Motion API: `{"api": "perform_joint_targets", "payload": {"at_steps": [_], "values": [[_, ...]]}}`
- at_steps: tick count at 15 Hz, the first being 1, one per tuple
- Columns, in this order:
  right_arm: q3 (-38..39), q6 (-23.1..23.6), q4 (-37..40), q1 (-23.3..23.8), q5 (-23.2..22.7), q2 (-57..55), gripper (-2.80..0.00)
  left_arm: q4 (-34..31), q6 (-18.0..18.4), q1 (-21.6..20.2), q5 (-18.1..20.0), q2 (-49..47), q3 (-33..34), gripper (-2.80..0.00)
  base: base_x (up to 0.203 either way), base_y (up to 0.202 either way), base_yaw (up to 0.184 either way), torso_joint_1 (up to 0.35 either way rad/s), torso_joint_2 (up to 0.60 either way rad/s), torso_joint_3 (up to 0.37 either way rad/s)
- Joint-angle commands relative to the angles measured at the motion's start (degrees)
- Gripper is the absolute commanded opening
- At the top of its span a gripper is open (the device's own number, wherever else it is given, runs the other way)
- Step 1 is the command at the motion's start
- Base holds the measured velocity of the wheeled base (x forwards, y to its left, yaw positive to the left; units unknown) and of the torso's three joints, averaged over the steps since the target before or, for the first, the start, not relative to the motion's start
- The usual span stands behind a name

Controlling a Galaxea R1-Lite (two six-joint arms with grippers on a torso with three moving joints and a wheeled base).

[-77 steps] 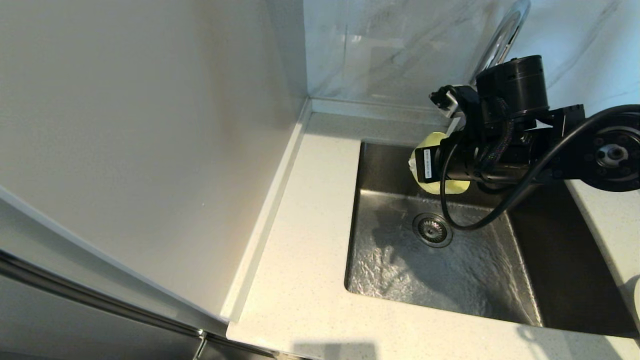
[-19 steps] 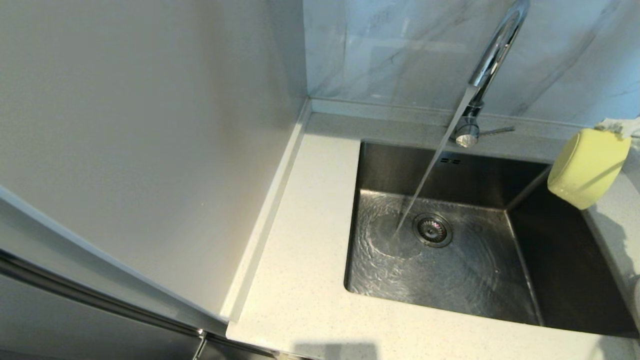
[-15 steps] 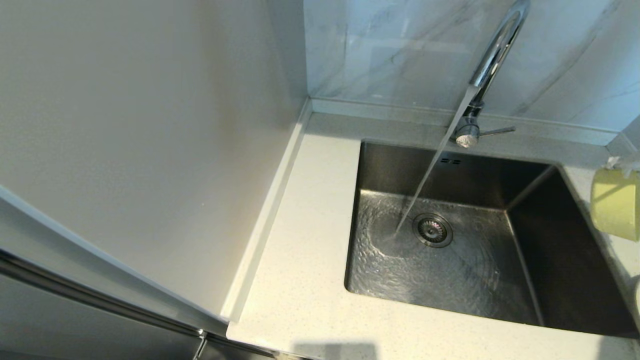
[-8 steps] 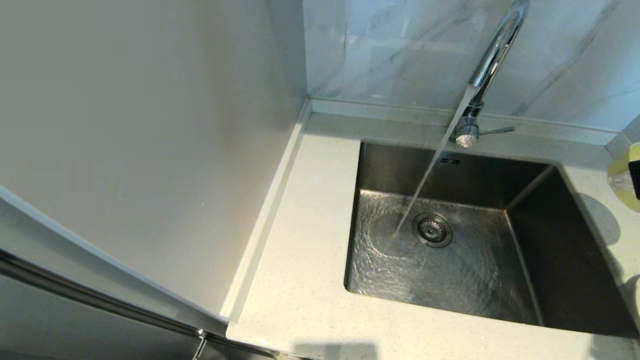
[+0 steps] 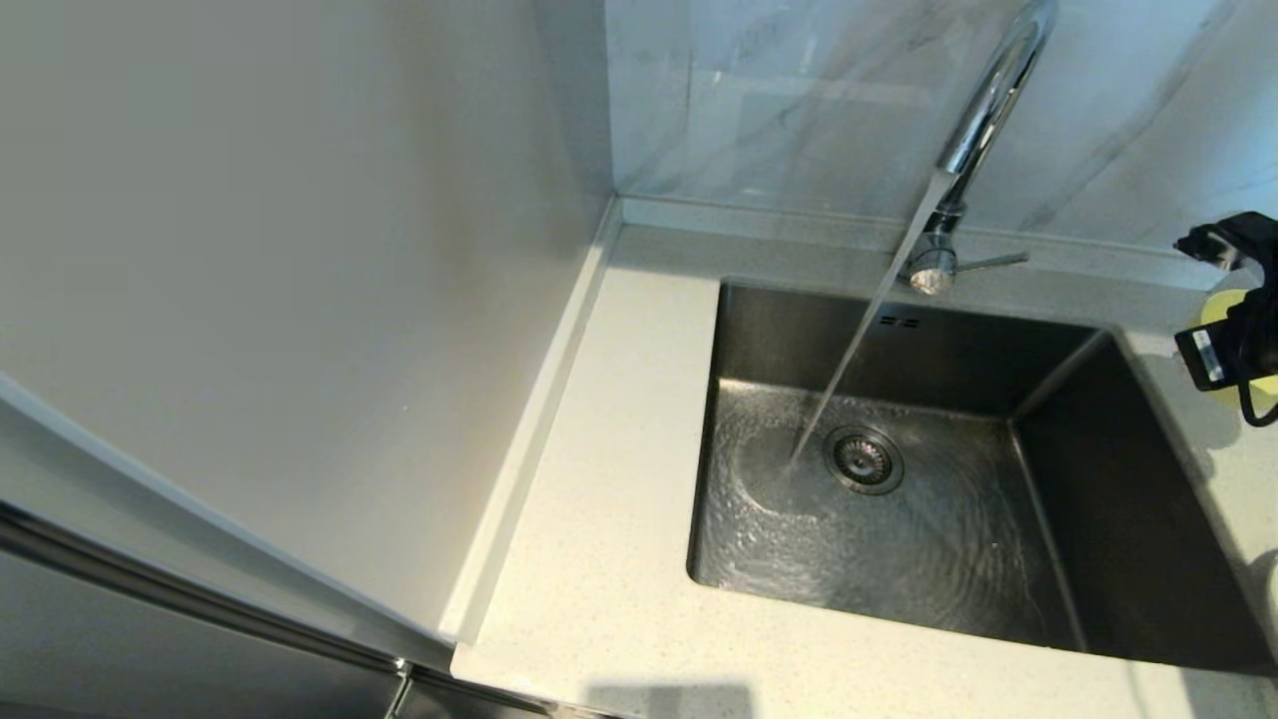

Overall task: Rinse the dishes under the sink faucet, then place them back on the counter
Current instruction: Place the bowl on the table

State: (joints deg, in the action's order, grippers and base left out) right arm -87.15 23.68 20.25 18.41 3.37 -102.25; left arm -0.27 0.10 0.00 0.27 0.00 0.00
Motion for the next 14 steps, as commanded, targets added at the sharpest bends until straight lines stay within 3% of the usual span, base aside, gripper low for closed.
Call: {"api": "perform_joint_targets", "payload": {"at_steps": [1,4,9,14], "values": [[-3.74,-0.02,0.10,0.69,0.76,-5.84,-2.80,0.00,-0.01,0.00,0.00,0.00,0.00,-2.80,0.000,0.000,0.000,0.000,0.00,0.000],[-9.15,-1.50,0.04,2.64,4.06,-10.75,-2.80,0.00,-0.01,0.00,-0.09,0.00,0.00,-2.80,0.000,0.000,0.000,0.000,0.00,0.000],[-11.55,-3.72,0.23,3.74,7.16,-13.19,-2.80,0.00,-0.01,0.00,0.00,0.00,0.00,-2.80,0.000,0.000,0.000,0.000,0.00,0.000],[-13.31,-4.00,0.23,3.74,7.53,-15.51,-2.80,0.00,-0.01,0.00,0.00,0.00,0.00,-2.80,0.000,0.000,0.000,0.000,0.00,0.000]]}}
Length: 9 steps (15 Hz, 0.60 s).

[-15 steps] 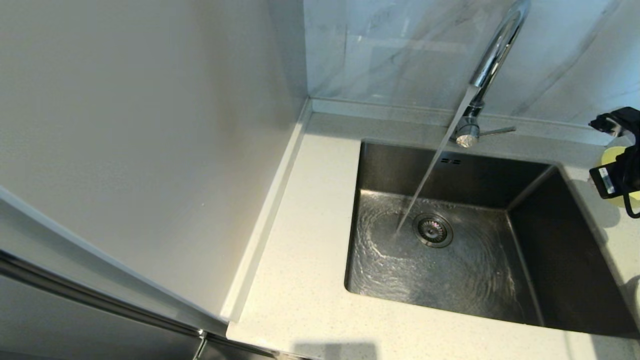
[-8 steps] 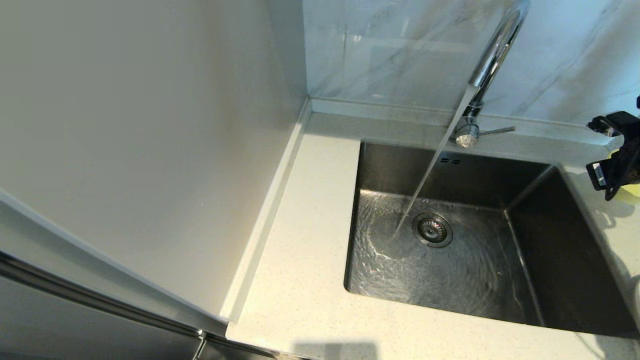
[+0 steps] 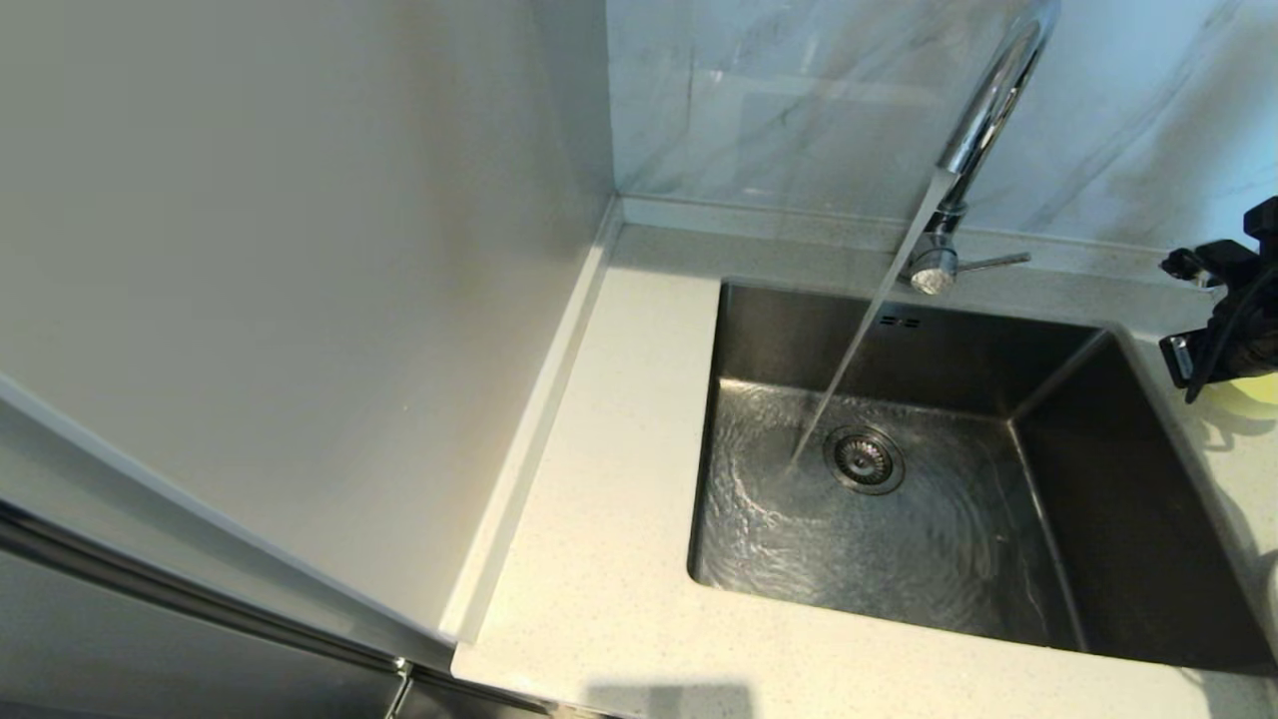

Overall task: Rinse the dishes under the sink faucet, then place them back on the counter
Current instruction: Place the bowl on the table

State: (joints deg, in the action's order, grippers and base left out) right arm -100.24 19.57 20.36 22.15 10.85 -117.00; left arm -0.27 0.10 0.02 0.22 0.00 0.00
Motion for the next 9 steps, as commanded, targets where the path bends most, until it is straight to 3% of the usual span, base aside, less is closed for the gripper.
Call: {"api": "perform_joint_targets", "payload": {"at_steps": [1,9], "values": [[-0.38,-0.11,0.12,0.00,0.05,-1.04,-2.80,0.00,-0.01,-0.02,0.04,0.00,0.00,-2.80,0.000,0.000,0.000,0.000,0.00,0.000],[-3.03,-1.28,0.03,0.17,2.16,-3.50,-2.80,0.00,-0.01,-0.02,0.04,0.00,0.00,-2.80,0.000,0.000,0.000,0.000,0.00,0.000]]}}
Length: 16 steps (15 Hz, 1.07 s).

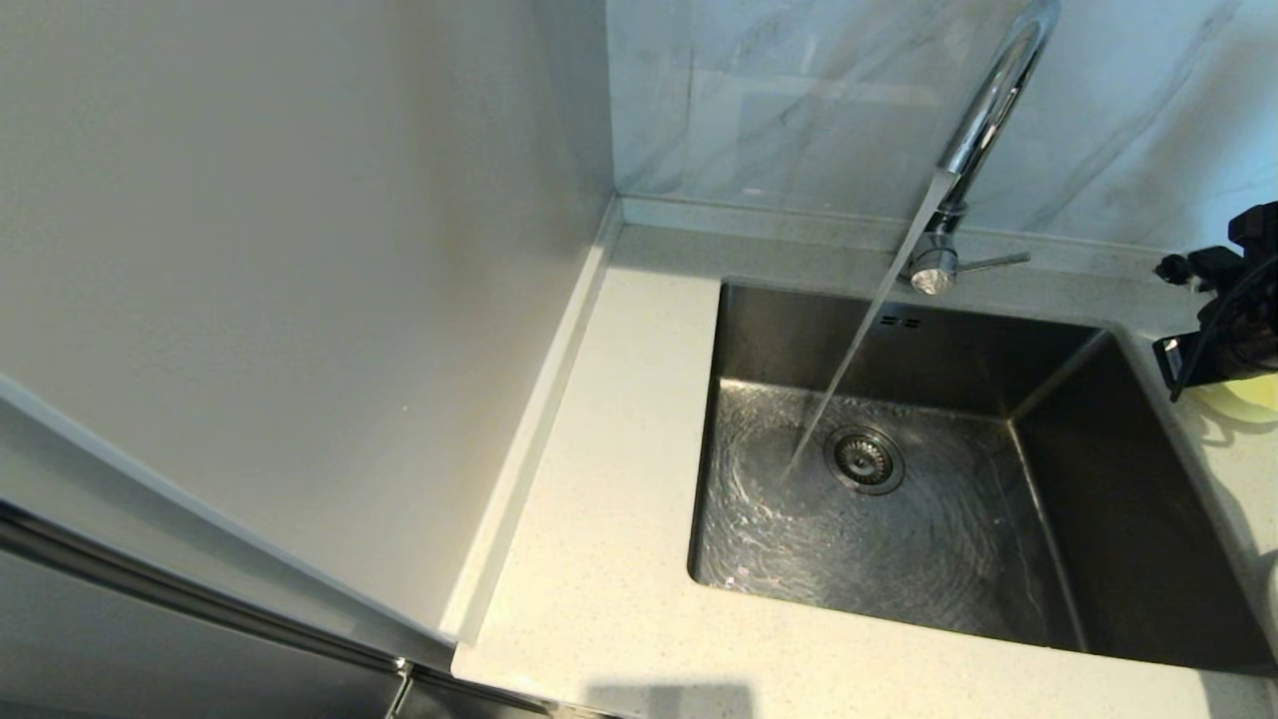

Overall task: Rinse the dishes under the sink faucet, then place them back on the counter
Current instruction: Place the bowl on the table, then turn off the faucet

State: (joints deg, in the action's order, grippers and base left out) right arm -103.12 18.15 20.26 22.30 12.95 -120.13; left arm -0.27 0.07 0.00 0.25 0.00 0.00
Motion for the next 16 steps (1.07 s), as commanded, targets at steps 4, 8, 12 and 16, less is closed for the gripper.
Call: {"api": "perform_joint_targets", "payload": {"at_steps": [4,8,12,16], "values": [[-0.32,0.04,0.04,0.03,0.06,-0.28,0.00,0.00,0.01,0.00,0.01,0.00,0.00,-2.80,0.000,0.000,0.000,0.000,0.00,0.000],[-0.58,-2.71,0.09,0.03,-0.11,1.51,0.00,0.00,0.01,0.00,0.01,0.00,0.00,-2.80,0.000,0.000,0.000,0.000,0.00,0.000],[1.07,-3.86,0.87,0.03,-1.73,8.38,0.00,0.00,0.01,0.00,0.01,0.00,0.00,-2.80,0.000,0.000,0.000,0.000,0.00,0.000],[7.65,-3.97,1.26,0.03,-4.09,17.21,0.00,0.00,0.01,0.00,0.01,0.00,0.00,-2.80,0.000,0.000,0.000,0.000,0.00,0.000]]}}
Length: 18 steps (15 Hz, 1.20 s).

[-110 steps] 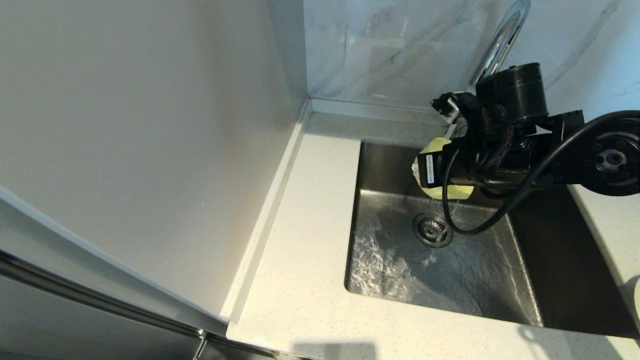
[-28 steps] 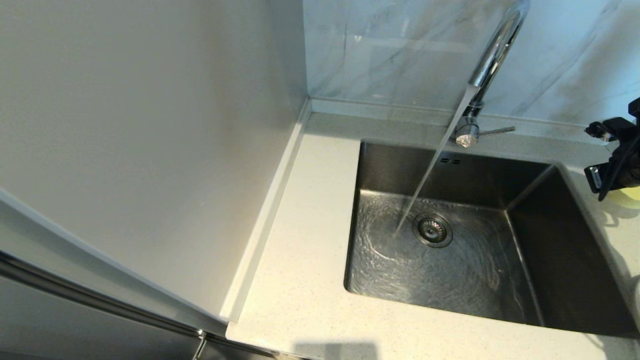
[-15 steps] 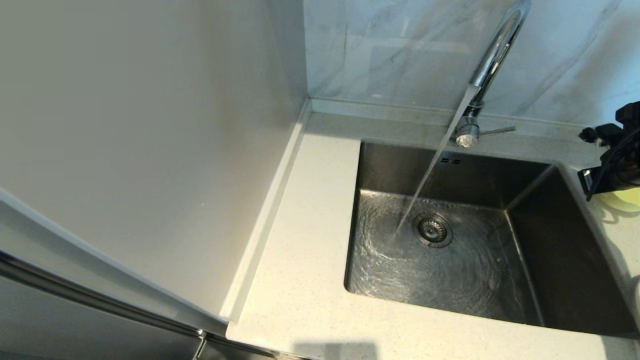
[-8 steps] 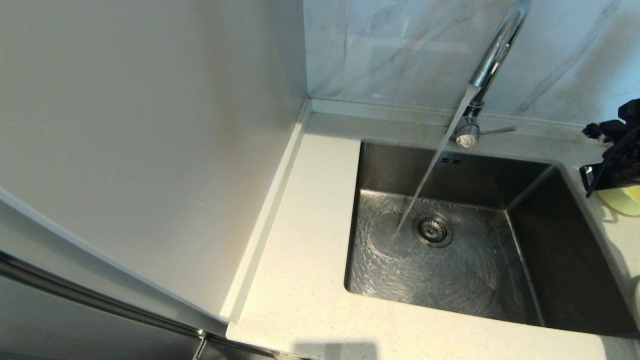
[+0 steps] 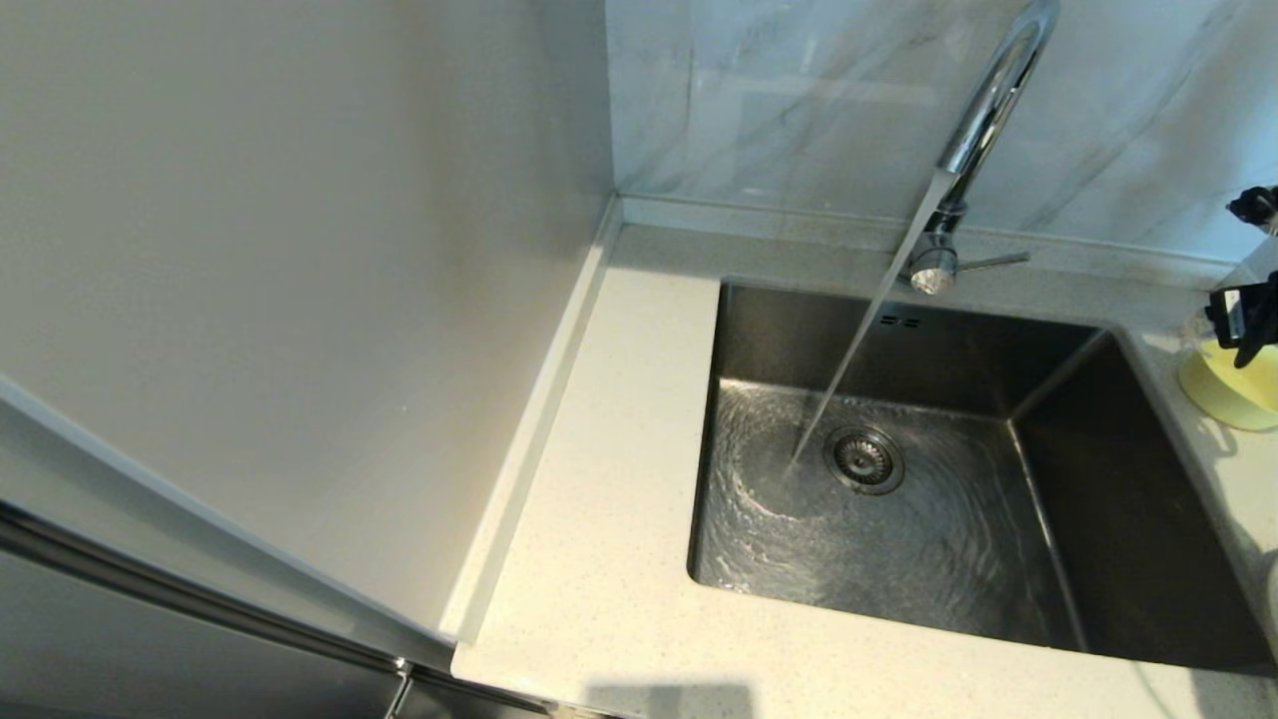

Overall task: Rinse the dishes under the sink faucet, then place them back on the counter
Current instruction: Turn off the faucet

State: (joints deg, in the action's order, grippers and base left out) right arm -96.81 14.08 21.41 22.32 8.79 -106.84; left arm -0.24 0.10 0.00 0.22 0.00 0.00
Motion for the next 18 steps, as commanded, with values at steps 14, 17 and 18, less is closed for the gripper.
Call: {"api": "perform_joint_targets", "payload": {"at_steps": [14,17,18], "values": [[30.69,0.22,-2.22,-4.59,-2.98,28.93,-2.80,-0.02,-0.01,0.00,0.04,0.00,0.00,-2.80,0.000,0.000,0.000,0.000,0.00,0.000],[42.87,-3.27,-9.95,-7.07,-2.67,34.63,-2.80,-0.02,-0.01,0.00,0.04,0.00,0.00,-2.80,0.000,0.000,0.000,0.000,0.00,0.000],[44.70,-7.87,-10.87,-9.29,-2.53,36.51,-2.80,-0.02,-0.01,0.00,0.04,0.00,0.00,-2.80,0.000,0.000,0.000,0.000,0.00,0.000]]}}
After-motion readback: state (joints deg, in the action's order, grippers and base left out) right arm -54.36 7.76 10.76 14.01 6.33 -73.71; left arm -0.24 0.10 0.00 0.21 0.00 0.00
